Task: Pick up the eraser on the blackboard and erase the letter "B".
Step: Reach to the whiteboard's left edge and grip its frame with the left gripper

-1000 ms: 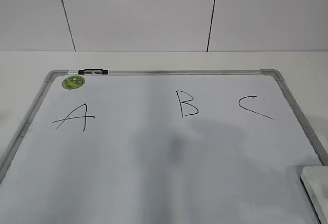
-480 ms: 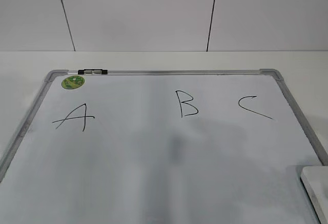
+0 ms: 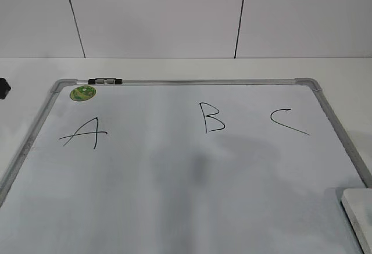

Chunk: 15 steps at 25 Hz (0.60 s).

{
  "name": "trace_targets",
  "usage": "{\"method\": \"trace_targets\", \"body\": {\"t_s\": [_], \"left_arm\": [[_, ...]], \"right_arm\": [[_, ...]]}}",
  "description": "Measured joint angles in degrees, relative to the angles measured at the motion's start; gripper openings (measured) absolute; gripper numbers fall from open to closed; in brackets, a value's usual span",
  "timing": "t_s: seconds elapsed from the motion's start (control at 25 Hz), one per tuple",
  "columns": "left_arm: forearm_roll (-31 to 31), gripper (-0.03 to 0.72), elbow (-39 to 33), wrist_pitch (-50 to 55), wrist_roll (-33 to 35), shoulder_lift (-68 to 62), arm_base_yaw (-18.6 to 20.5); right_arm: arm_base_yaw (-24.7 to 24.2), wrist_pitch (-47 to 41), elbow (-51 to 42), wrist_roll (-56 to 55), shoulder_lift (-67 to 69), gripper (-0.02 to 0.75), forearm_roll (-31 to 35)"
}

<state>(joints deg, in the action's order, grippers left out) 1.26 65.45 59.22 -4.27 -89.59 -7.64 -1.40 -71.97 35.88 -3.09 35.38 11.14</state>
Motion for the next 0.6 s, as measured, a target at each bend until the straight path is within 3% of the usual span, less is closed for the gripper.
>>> {"method": "trace_targets", "body": {"t_s": [0.6], "left_arm": [[1.1, 0.238, 2.9, -6.1, 0.2, -14.9, 0.0]], "right_arm": [[0.0, 0.1, 0.0, 0.0, 0.0, 0.584, -0.1]]}}
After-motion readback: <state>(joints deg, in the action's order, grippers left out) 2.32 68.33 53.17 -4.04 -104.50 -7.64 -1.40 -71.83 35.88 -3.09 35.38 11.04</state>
